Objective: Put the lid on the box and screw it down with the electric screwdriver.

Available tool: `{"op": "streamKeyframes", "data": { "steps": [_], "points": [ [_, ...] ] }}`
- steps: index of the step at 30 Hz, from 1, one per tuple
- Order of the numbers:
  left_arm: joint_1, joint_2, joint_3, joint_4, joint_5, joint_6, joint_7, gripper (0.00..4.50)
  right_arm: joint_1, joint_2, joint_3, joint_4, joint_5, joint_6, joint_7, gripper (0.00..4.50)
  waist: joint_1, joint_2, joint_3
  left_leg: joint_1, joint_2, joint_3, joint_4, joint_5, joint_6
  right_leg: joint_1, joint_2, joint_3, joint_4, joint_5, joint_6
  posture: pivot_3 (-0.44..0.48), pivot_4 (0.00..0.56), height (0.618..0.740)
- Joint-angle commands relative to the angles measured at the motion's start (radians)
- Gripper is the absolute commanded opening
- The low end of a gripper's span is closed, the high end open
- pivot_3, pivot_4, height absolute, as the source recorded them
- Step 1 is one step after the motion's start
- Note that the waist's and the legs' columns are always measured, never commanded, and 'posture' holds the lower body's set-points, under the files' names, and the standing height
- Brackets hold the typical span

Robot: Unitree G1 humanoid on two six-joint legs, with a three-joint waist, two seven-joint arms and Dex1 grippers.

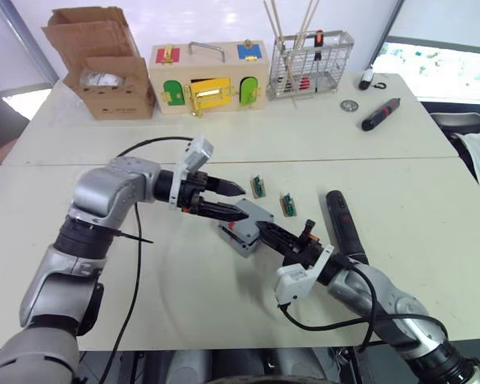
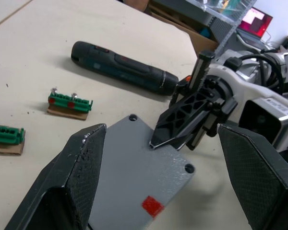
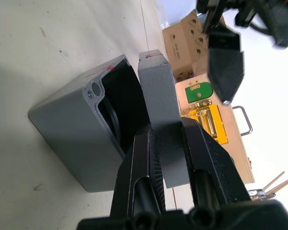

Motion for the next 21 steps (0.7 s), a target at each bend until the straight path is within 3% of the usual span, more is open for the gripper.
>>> {"op": "streamKeyframes", "data": {
  "steps": [1,21],
  "points": [
    [0.004,-0.008,-0.021,0.012,0.027,-0.036,-0.018,3.77,0.001,0.012,-0.01,-0.002,-0.005,-0.024,-0.01,0.11,0.0,0.0,0.0,0.0,0.0,0.0,0.0,0.0,0.0,0.0,0.0,0.0,0.0,0.0,0.0,0.0,0.15,0.74],
    [0.019,-0.057,-0.092,0.09,0.149,-0.159,-0.055,3.77,-0.002,0.043,-0.002,0.048,-0.046,-0.056,-0.026,0.11,0.001,0.0,0.0,0.001,0.0,0.0,0.0,0.0,0.0,0.001,0.001,0.0,0.0,0.0,0.0,0.0,0.15,0.74]
  ]
}}
